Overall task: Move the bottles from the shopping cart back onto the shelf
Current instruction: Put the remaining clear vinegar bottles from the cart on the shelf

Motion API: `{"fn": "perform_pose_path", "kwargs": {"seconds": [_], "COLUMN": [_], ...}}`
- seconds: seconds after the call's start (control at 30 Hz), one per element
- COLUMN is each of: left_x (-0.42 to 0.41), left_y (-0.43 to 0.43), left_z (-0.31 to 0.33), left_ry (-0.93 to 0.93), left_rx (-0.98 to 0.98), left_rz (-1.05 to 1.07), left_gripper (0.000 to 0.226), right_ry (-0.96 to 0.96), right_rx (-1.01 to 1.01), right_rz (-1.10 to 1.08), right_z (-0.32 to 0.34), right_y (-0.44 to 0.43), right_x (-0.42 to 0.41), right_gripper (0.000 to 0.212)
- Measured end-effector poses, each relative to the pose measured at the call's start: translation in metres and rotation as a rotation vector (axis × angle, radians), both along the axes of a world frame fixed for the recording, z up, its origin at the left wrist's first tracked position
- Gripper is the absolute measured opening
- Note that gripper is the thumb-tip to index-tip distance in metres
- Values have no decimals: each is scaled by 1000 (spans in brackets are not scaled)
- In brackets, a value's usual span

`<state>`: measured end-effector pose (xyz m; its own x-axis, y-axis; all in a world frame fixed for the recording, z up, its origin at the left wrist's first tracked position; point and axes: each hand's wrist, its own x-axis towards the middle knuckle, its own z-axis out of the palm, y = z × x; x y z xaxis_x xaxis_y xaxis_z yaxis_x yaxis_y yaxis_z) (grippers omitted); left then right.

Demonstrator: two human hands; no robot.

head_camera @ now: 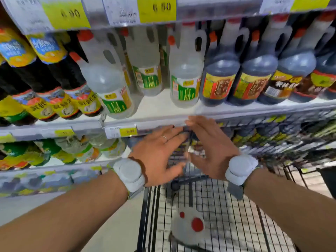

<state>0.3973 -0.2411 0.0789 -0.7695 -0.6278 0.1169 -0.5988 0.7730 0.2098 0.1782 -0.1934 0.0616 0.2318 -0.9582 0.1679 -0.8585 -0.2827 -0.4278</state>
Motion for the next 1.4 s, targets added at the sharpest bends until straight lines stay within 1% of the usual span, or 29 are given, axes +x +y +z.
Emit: {"fn": "perform_pose_path", "kwargs": {"seconds": [0.07, 0.13, 0.2, 0.27, 0.33, 0.43, 0.53, 0.6, 0.7, 0.77, 0.8, 0.9, 1.03, 1.13, 1.23, 1.33, 1.4], "left_x": [3, 1, -3, -8, -15, -23, -29, -36, -41, -44, -47, -56, -62, -63, -65, -61, -55], "left_y": [15, 32, 44, 48, 50, 58, 69, 77, 85, 87, 86, 87, 89, 86, 80, 67, 56], "left_z": [-5, -11, -11, -6, -4, -5, -8, -15, -30, -35, -37, -35, -28, -28, -26, -21, -15], "left_ry": [-46, -150, -308, -423, -514, -613, -563, -550, -573, -581, -607, -718, -735, -714, -691, -620, -551], "left_rx": [115, 220, 246, 220, 222, 327, 392, 475, 543, 550, 538, 473, 459, 459, 418, 495, 512], "left_rz": [-13, -56, -85, -115, -154, -187, -256, -305, -429, -437, -431, -442, -378, -302, -282, -217, -173], "left_gripper": [79, 82, 88, 88, 83, 84, 78, 72, 49, 31, 26, 26, 30, 35, 38, 35, 33], "right_ry": [-23, -50, -74, -79, -86, -104, -199, -273, -293, -289, -286, -288, -281, -277, -284, -330, -349], "right_rx": [20, 73, 132, 164, 211, 284, 367, 412, 394, 383, 381, 370, 366, 353, 366, 386, 404], "right_rz": [7, -3, -22, -16, -22, -35, -63, -112, -126, -134, -138, -143, -153, -143, -151, -190, -203], "right_z": [-5, -14, -24, -32, -39, -48, -55, -59, -61, -61, -61, -60, -59, -58, -58, -56, -56], "right_y": [12, 28, 42, 52, 61, 71, 81, 87, 89, 90, 89, 89, 89, 90, 90, 88, 88], "right_x": [1, 3, 2, 2, 1, -2, -9, -16, -20, -23, -23, -21, -17, -14, -11, -10, -12], "right_gripper": [82, 84, 85, 85, 85, 86, 84, 87, 94, 93, 91, 89, 87, 84, 82, 82, 83]}}
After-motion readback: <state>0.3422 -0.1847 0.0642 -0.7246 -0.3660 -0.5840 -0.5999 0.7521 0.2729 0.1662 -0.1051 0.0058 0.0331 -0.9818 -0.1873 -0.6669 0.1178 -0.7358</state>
